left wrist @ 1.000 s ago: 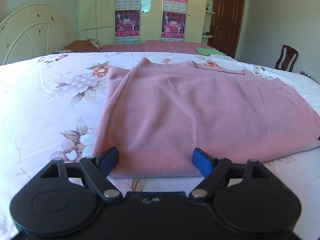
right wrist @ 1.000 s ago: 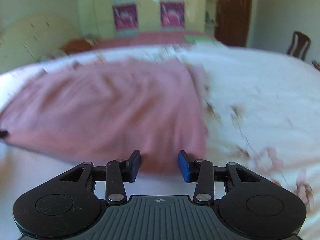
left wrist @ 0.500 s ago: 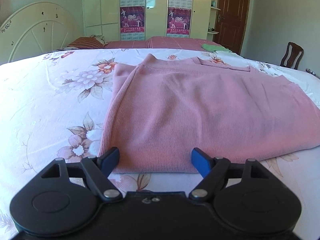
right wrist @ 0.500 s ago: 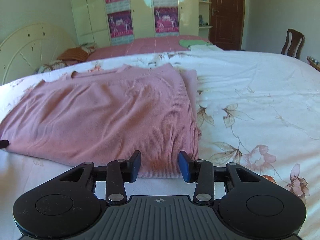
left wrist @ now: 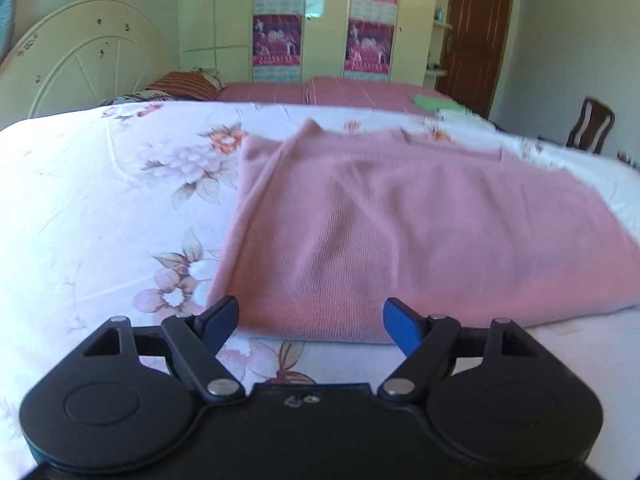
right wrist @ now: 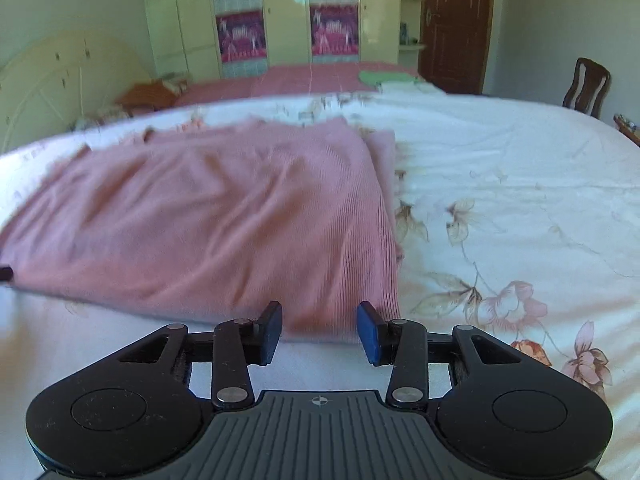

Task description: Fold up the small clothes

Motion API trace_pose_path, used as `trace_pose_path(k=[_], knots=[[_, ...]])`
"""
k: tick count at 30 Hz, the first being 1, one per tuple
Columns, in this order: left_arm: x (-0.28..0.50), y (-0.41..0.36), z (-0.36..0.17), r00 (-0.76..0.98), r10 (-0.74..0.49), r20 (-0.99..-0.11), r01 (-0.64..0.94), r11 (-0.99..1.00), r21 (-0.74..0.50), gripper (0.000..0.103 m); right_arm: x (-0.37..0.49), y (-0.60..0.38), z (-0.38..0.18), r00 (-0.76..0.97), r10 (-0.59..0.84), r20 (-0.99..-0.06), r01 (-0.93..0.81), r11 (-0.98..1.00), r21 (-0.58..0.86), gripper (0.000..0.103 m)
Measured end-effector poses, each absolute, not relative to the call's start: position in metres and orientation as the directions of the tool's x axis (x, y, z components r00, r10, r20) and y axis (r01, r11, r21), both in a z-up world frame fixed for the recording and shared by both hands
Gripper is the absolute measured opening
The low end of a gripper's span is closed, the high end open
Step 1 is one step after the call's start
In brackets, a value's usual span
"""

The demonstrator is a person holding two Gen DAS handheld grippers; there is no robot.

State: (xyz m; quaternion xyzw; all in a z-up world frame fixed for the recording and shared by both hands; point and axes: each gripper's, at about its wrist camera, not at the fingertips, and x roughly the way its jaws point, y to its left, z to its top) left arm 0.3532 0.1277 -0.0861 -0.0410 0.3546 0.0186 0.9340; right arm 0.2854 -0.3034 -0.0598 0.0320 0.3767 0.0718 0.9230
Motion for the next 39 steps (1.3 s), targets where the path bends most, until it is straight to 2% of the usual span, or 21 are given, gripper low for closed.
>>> trace_pose_path(k=[3, 5, 7, 9, 11, 13, 19, 22, 24, 27, 28, 30, 32, 33, 36, 38, 39], knots=[[0.33, 0.144, -0.085, 0.752, -0.086, -0.654, -0.134, 0.951, -0.279, 0.071, 0.273, -0.306, -0.046, 0.734, 0.177, -0.656, -0.124, 0.984, 0.128, 0.041], [0.321, 0.156, -0.097, 0.743, -0.157, -0.65, -0.192, 0.881, -0.433, 0.06, 0.266, -0.307, -0.04, 0.737, 0.217, -0.64, -0.149, 0.976, 0.159, 0.041], [0.317, 0.167, -0.112, 0.754, -0.191, -0.629, -0.274, 0.778, -0.565, 0.059, 0.263, -0.305, -0.034, 0.736, 0.25, -0.629, -0.169, 0.968, 0.186, 0.041], [0.316, 0.175, -0.118, 0.78, -0.209, -0.59, -0.305, 0.695, -0.65, 0.057, 0.261, -0.299, -0.028, 0.735, 0.284, -0.616, -0.195, 0.958, 0.209, 0.041], [0.322, 0.18, -0.123, 0.794, -0.209, -0.571, -0.335, 0.633, -0.698, 0.049, 0.261, -0.291, -0.022, 0.735, 0.298, -0.609, -0.216, 0.955, 0.205, 0.041], [0.329, 0.184, -0.129, 0.805, -0.21, -0.555, -0.35, 0.588, -0.729, 0.046, 0.262, -0.283, -0.018, 0.736, 0.313, -0.601, -0.237, 0.95, 0.204, 0.041], [0.351, 0.195, -0.14, 0.847, -0.185, -0.498, -0.356, 0.497, -0.791, 0.045, 0.283, -0.269, -0.016, 0.718, 0.362, -0.594, -0.247, 0.931, 0.269, 0.041], [0.368, 0.195, -0.141, 0.86, -0.163, -0.484, -0.352, 0.498, -0.793, 0.044, 0.306, -0.255, -0.022, 0.691, 0.415, -0.592, -0.262, 0.907, 0.331, 0.002], [0.377, 0.197, -0.143, 0.868, -0.145, -0.474, -0.35, 0.498, -0.793, 0.038, 0.322, -0.242, -0.026, 0.682, 0.436, -0.587, -0.274, 0.897, 0.348, 0.002], [0.39, 0.2, -0.15, 0.873, -0.129, -0.47, -0.361, 0.478, -0.801, 0.019, 0.344, -0.216, -0.034, 0.659, 0.47, -0.587, -0.312, 0.881, 0.356, 0.002], [0.394, 0.201, -0.153, 0.869, -0.137, -0.476, -0.36, 0.485, -0.797, 0.009, 0.351, -0.207, -0.037, 0.653, 0.477, -0.589, -0.325, 0.878, 0.351, 0.002], [0.395, 0.203, -0.151, 0.875, -0.149, -0.461, -0.346, 0.474, -0.81, 0.007, 0.366, -0.193, -0.045, 0.638, 0.486, -0.597, -0.339, 0.874, 0.348, 0.002], [0.382, 0.205, -0.137, 0.925, -0.177, -0.337, -0.227, 0.451, -0.863, 0.007, 0.379, -0.183, -0.053, 0.623, 0.496, -0.605, -0.346, 0.868, 0.355, 0.002], [0.376, 0.205, -0.128, 0.935, -0.175, -0.31, -0.198, 0.469, -0.861, 0.007, 0.383, -0.179, -0.056, 0.618, 0.499, -0.607, -0.349, 0.866, 0.357, 0.002], [0.38, 0.208, -0.138, 0.915, -0.172, -0.364, -0.24, 0.493, -0.836, 0.007, 0.388, -0.171, -0.063, 0.607, 0.528, -0.594, -0.376, 0.849, 0.371, 0.002], [0.386, 0.214, -0.157, 0.881, -0.202, -0.428, -0.304, 0.451, -0.839, 0.008, 0.394, -0.163, -0.08, 0.569, 0.522, -0.635, -0.382, 0.852, 0.358, 0.002], [0.386, 0.217, -0.163, 0.882, -0.208, -0.423, -0.305, 0.431, -0.849, 0.01, 0.395, -0.161, -0.087, 0.568, 0.518, -0.64, -0.382, 0.854, 0.353, 0.001]])
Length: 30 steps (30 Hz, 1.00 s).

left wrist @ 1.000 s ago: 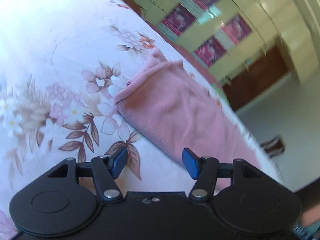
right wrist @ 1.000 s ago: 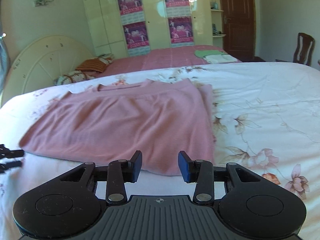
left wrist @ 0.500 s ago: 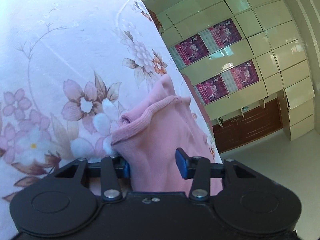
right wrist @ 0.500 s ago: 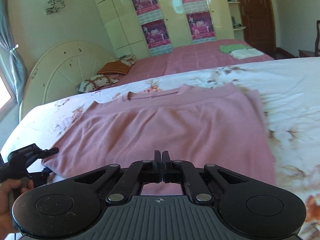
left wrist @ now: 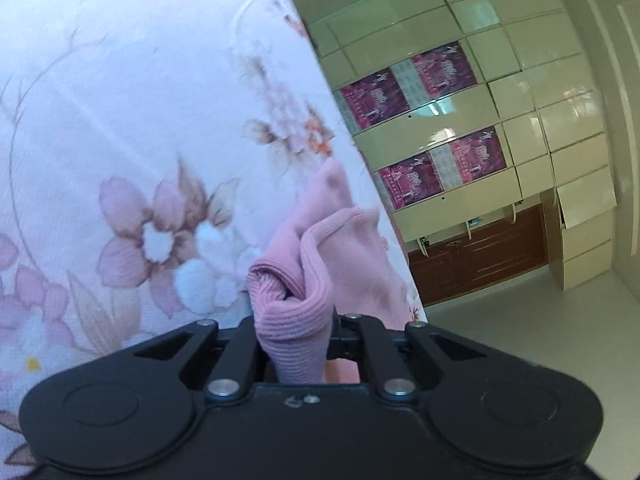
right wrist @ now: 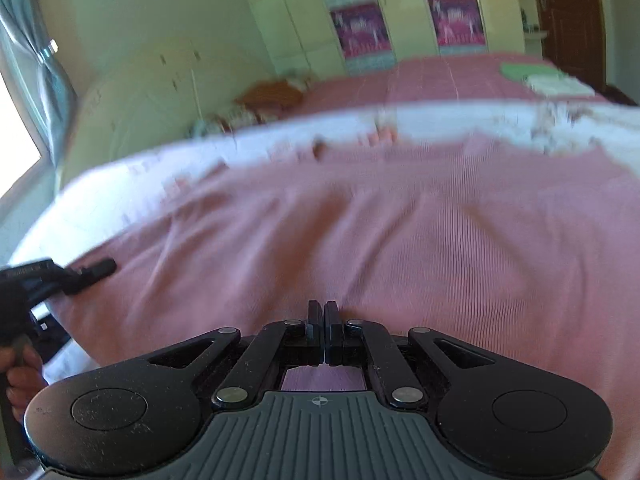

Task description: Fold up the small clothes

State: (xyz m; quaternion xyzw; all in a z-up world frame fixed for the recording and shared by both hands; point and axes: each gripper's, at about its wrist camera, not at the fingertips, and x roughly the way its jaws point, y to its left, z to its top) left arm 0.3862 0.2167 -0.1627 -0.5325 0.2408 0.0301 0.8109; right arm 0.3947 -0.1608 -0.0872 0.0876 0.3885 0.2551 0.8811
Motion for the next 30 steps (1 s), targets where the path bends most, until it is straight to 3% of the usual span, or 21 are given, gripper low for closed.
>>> trace_pose_path(k=[7, 10, 17, 21, 24, 25, 28, 30], knots=[[0.393, 0.201, -0.144, 0.886, -0.155, -0.437, -0.303, 0.519, -0.799, 0.008, 0.399, -0.171, -0.089, 0.552, 0.559, -0.619, -0.394, 0.829, 0.397, 0.001], [0.395, 0.178, -0.103, 0.895, -0.199, -0.399, -0.201, 0.619, -0.759, 0.008, 0.402, -0.18, -0.087, 0.542, 0.585, -0.604, -0.381, 0.811, 0.444, 0.001], [0.424, 0.043, -0.025, 0.845, -0.31, -0.437, 0.033, 0.844, -0.535, 0.008, 0.398, -0.267, -0.061, 0.655, 0.556, -0.512, -0.239, 0.795, 0.558, 0.001], [0.433, -0.055, -0.035, 0.781, -0.369, -0.504, 0.149, 0.894, -0.424, 0.008, 0.393, -0.339, -0.045, 0.706, 0.523, -0.478, -0.165, 0.777, 0.607, 0.001], [0.442, -0.123, -0.072, 0.689, -0.397, -0.606, 0.216, 0.911, -0.35, 0.009, 0.386, -0.385, -0.038, 0.726, 0.5, -0.472, -0.126, 0.772, 0.623, 0.001], [0.444, -0.144, -0.084, 0.665, -0.389, -0.637, 0.246, 0.92, -0.305, 0.011, 0.384, -0.396, -0.038, 0.727, 0.497, -0.474, -0.119, 0.771, 0.625, 0.001], [0.431, -0.193, -0.102, 0.644, -0.372, -0.669, 0.326, 0.924, -0.201, 0.041, 0.382, -0.425, -0.041, 0.721, 0.49, -0.49, -0.08, 0.761, 0.643, 0.002], [0.418, -0.191, -0.092, 0.641, -0.424, -0.639, 0.364, 0.902, -0.233, 0.046, 0.378, -0.44, -0.043, 0.72, 0.494, -0.487, -0.058, 0.742, 0.667, 0.002]])
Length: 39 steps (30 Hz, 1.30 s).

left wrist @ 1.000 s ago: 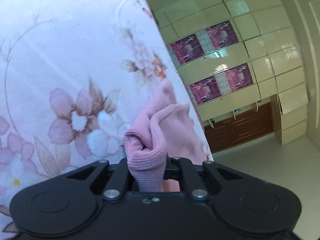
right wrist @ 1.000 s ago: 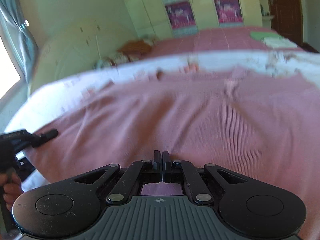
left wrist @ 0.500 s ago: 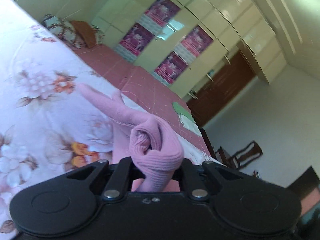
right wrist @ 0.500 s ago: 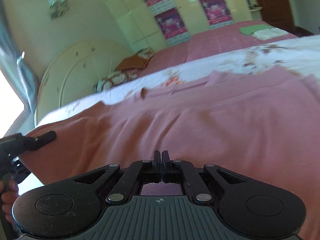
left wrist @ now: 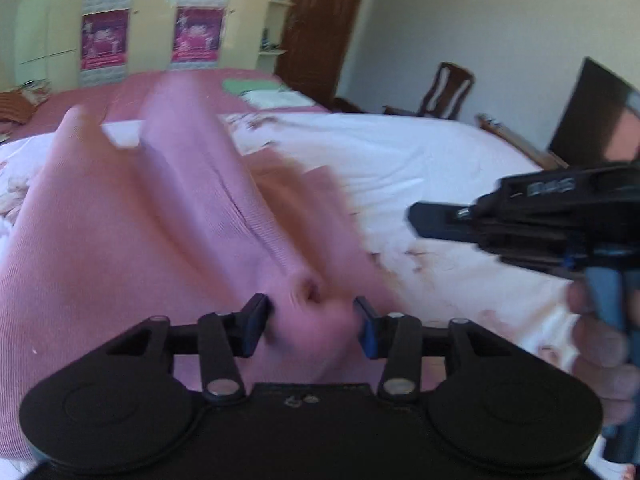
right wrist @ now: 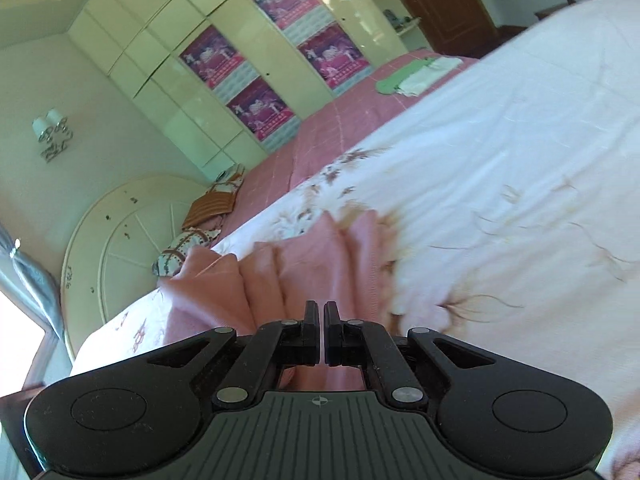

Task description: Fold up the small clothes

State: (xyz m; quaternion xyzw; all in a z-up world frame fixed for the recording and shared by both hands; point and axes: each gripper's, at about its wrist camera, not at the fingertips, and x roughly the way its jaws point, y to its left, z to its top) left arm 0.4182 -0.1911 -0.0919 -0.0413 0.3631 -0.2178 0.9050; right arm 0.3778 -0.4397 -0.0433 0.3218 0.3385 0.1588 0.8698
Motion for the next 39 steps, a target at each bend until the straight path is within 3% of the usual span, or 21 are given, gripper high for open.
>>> trace_pose_path(k=[3, 4, 5, 6, 7, 12, 14, 18, 26, 27, 29, 33, 34, 35, 39], knots=[[0.402, -0.151, -0.067, 0.686, -0.456, -0.567, 0.328, 0.889, -0.319, 0.054, 0.371, -0.451, -0.044, 0.72, 0.509, -0.472, -0.058, 0.722, 0.69, 0.005], [0.397, -0.133, -0.061, 0.722, -0.43, -0.542, 0.297, 0.9, -0.318, 0.06, 0.371, -0.45, -0.043, 0.715, 0.52, -0.467, -0.067, 0.717, 0.694, 0.023], [0.396, -0.117, -0.058, 0.751, -0.388, -0.534, 0.258, 0.917, -0.305, 0.061, 0.37, -0.449, -0.041, 0.714, 0.534, -0.453, -0.086, 0.709, 0.7, 0.053], [0.398, -0.102, -0.055, 0.776, -0.33, -0.537, 0.207, 0.938, -0.278, 0.061, 0.369, -0.445, -0.04, 0.722, 0.537, -0.436, -0.106, 0.709, 0.697, 0.062], [0.404, -0.088, -0.056, 0.784, -0.281, -0.553, 0.158, 0.953, -0.26, 0.061, 0.369, -0.44, -0.038, 0.721, 0.548, -0.425, -0.13, 0.708, 0.694, 0.064], [0.428, -0.044, -0.077, 0.74, -0.163, -0.652, 0.033, 0.978, -0.206, 0.058, 0.383, -0.402, -0.043, 0.64, 0.628, -0.442, -0.22, 0.701, 0.678, 0.064], [0.434, -0.033, -0.092, 0.691, -0.155, -0.706, 0.009, 0.978, -0.206, 0.059, 0.39, -0.389, -0.049, 0.604, 0.637, -0.479, -0.225, 0.713, 0.665, 0.058], [0.425, -0.012, -0.103, 0.707, -0.212, -0.675, -0.032, 0.943, -0.33, 0.064, 0.398, -0.374, -0.062, 0.561, 0.631, -0.536, -0.215, 0.737, 0.641, 0.056], [0.429, -0.006, -0.108, 0.706, -0.262, -0.658, 0.0, 0.929, -0.37, 0.066, 0.409, -0.36, -0.072, 0.501, 0.647, -0.575, -0.204, 0.734, 0.648, 0.054], [0.43, -0.006, -0.108, 0.705, -0.265, -0.658, 0.005, 0.93, -0.369, 0.066, 0.41, -0.359, -0.071, 0.5, 0.652, -0.57, -0.202, 0.728, 0.655, 0.052], [0.431, -0.006, -0.108, 0.702, -0.273, -0.657, 0.013, 0.928, -0.372, 0.066, 0.416, -0.352, -0.068, 0.5, 0.64, -0.584, -0.216, 0.745, 0.631, 0.034], [0.437, -0.002, -0.104, 0.688, -0.296, -0.663, 0.018, 0.92, -0.392, 0.066, 0.426, -0.338, -0.073, 0.48, 0.633, -0.607, -0.226, 0.758, 0.611, 0.034], [0.438, 0.0, -0.099, 0.696, -0.302, -0.652, 0.022, 0.916, -0.401, 0.065, 0.426, -0.333, -0.071, 0.485, 0.619, -0.618, -0.24, 0.773, 0.587, 0.019], [0.44, 0.001, -0.092, 0.715, -0.294, -0.634, 0.028, 0.919, -0.394, 0.063, 0.425, -0.326, -0.067, 0.486, 0.603, -0.633, -0.276, 0.793, 0.544, 0.011], [0.47, 0.001, -0.077, 0.727, -0.244, -0.642, 0.029, 0.945, -0.326, 0.063, 0.409, -0.304, -0.045, 0.563, 0.507, -0.653, -0.383, 0.86, 0.337, 0.011]])
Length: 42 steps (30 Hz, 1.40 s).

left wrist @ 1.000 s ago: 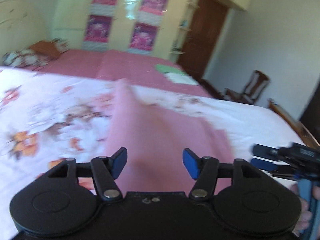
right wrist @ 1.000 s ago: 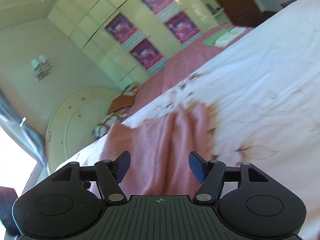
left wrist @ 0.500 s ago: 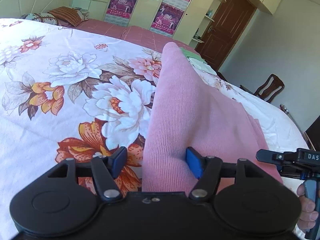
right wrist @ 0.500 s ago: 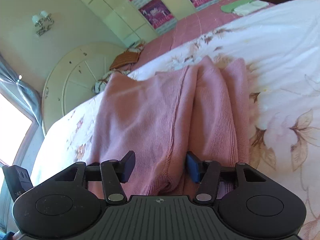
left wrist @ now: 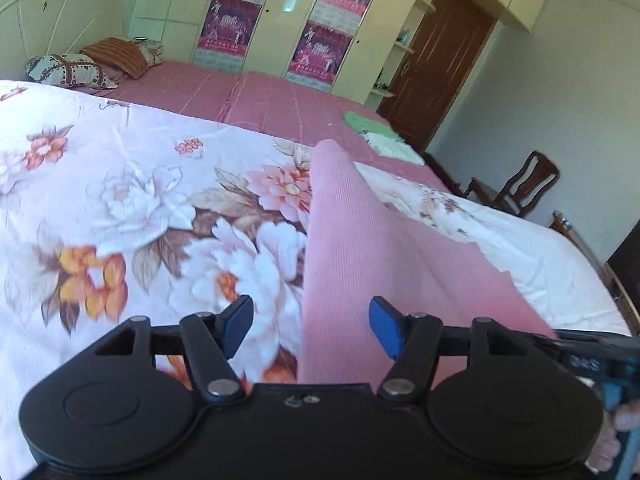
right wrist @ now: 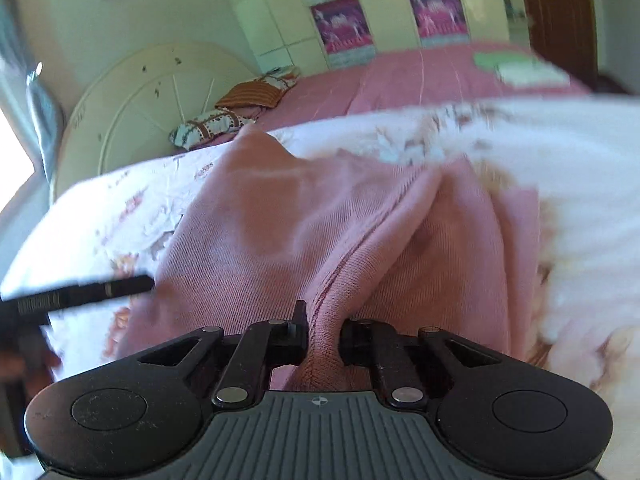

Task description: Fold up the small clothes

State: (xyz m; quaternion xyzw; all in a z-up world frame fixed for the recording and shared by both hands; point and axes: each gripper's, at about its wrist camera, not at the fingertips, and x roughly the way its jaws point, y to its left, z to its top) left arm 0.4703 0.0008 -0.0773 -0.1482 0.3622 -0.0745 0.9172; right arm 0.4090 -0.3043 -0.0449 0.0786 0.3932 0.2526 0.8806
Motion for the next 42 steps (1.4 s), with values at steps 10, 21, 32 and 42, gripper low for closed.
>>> trace_pose_path(k=[10, 21, 32, 42], knots=[[0.506, -0.063, -0.093, 0.636, -0.268, -0.723, 0.161, 0.963, -0.216, 0.064, 0.383, -0.35, -0.043, 0.594, 0.418, -0.687, -0.32, 0.907, 0.274, 0.011], [0.51, -0.042, -0.093, 0.668, -0.318, -0.673, 0.132, 0.94, -0.313, 0.061, 0.427, -0.394, -0.048, 0.659, 0.447, -0.605, -0.158, 0.869, 0.469, 0.053], [0.53, -0.053, -0.099, 0.639, -0.32, -0.699, 0.146, 0.943, -0.298, 0.065, 0.448, -0.39, -0.066, 0.666, 0.324, -0.672, -0.163, 0.942, 0.292, 0.005], [0.428, -0.026, -0.091, 0.65, -0.373, -0.662, 0.192, 0.923, -0.332, 0.059, 0.349, -0.395, -0.023, 0.654, 0.486, -0.579, -0.316, 0.871, 0.375, 0.017]])
